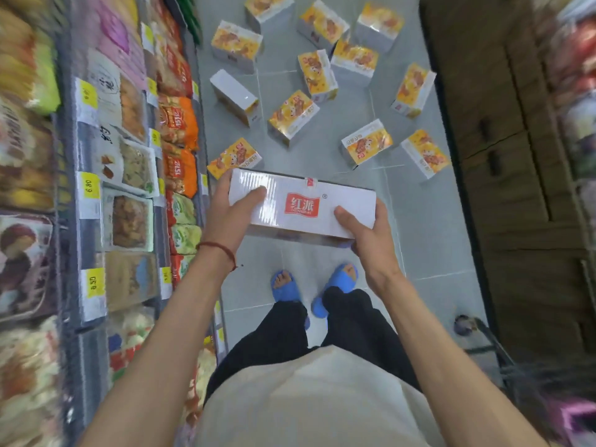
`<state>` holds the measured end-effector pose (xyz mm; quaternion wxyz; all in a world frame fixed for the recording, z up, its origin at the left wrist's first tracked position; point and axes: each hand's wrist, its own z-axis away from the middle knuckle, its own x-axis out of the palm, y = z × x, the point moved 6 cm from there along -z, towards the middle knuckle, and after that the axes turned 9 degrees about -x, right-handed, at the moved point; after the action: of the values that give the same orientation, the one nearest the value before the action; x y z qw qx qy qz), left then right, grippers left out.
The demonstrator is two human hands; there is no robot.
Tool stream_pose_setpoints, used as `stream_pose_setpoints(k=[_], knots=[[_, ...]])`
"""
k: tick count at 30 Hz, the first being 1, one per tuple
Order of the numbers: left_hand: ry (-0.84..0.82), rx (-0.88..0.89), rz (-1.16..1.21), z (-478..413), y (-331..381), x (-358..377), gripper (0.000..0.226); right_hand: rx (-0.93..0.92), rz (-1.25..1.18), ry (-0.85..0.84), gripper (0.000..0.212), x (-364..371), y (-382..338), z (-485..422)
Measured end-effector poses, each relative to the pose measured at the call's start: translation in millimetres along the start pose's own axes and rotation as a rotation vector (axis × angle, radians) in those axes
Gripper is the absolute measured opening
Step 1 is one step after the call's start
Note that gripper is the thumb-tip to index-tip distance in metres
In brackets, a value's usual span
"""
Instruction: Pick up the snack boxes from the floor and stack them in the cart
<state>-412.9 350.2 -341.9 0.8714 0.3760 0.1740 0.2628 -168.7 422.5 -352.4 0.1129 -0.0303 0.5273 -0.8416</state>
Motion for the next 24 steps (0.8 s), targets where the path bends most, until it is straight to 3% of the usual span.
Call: stream_pose_setpoints(k=[3, 7, 12, 24], knots=[[-0.088, 0.035, -0.066, 21.3, 6.0, 30.6, 0.059, -0.012, -0.031, 0.110, 0.064, -34.0, 7.4, 32.4], [-0.185, 0.058, -0.162, 52.4, 1.9, 81.0, 0.044, -0.043, -0.097, 0.258, 0.061, -84.5, 21.9, 79.2], [-0.280, 0.112, -0.313, 105.8, -16.0, 155.9, 0.047, -0.055, -0.205, 0.475, 0.063, -158.4, 46.1, 144.3], [-0.596, 0.248, -0.537, 300.1, -117.1, 331.9, 0.041, -0.135, -0.338, 0.911, 0.047, -348.6, 109.9, 328.4]])
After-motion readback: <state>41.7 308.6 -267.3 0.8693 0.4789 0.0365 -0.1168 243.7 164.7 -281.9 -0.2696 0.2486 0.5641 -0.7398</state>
